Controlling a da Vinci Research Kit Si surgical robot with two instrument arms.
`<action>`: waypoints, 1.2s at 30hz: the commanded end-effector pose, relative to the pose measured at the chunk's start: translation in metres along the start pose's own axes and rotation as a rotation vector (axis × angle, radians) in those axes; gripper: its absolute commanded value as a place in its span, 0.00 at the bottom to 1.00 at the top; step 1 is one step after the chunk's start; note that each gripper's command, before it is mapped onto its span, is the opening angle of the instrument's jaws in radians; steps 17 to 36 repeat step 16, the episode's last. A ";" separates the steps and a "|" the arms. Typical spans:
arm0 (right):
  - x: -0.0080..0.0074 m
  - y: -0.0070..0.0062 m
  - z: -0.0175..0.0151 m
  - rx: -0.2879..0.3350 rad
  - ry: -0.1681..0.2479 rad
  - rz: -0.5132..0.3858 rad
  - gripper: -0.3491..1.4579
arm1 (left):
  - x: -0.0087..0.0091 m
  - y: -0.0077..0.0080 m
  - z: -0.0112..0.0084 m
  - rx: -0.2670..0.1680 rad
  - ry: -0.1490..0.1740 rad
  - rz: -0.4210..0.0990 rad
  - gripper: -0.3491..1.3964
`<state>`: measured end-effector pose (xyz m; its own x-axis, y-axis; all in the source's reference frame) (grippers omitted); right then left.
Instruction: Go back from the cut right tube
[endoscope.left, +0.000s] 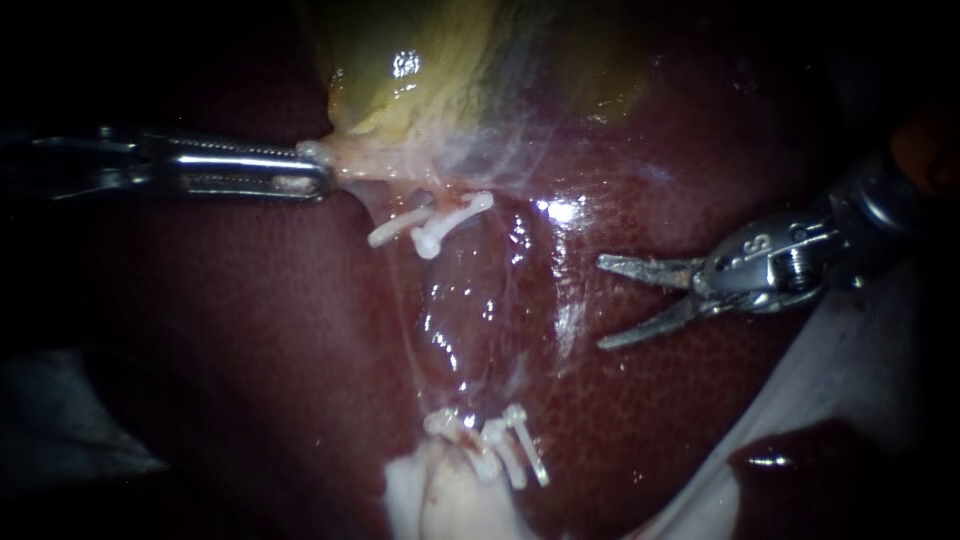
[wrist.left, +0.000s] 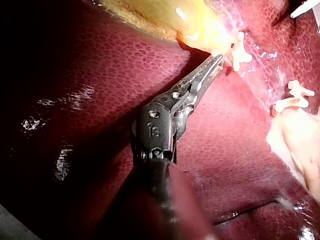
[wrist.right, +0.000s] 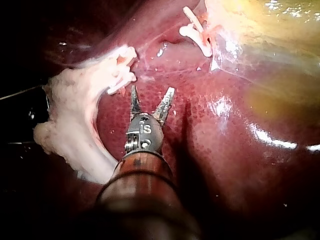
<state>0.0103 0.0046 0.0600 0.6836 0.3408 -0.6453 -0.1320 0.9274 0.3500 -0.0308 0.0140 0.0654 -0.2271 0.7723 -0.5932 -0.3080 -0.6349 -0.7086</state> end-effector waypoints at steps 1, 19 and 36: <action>0.0000 0.0000 0.0001 0.004 0.002 0.001 0.99 | -0.0003 -0.0001 0.0004 0.003 -0.007 -0.004 0.00; 0.0000 -0.0001 0.0003 0.023 0.008 0.000 0.99 | -0.0016 -0.0009 0.0033 -0.003 -0.026 -0.006 0.00; 0.0000 -0.0001 0.0003 0.023 0.008 0.000 0.99 | -0.0016 -0.0009 0.0033 -0.003 -0.026 -0.006 0.00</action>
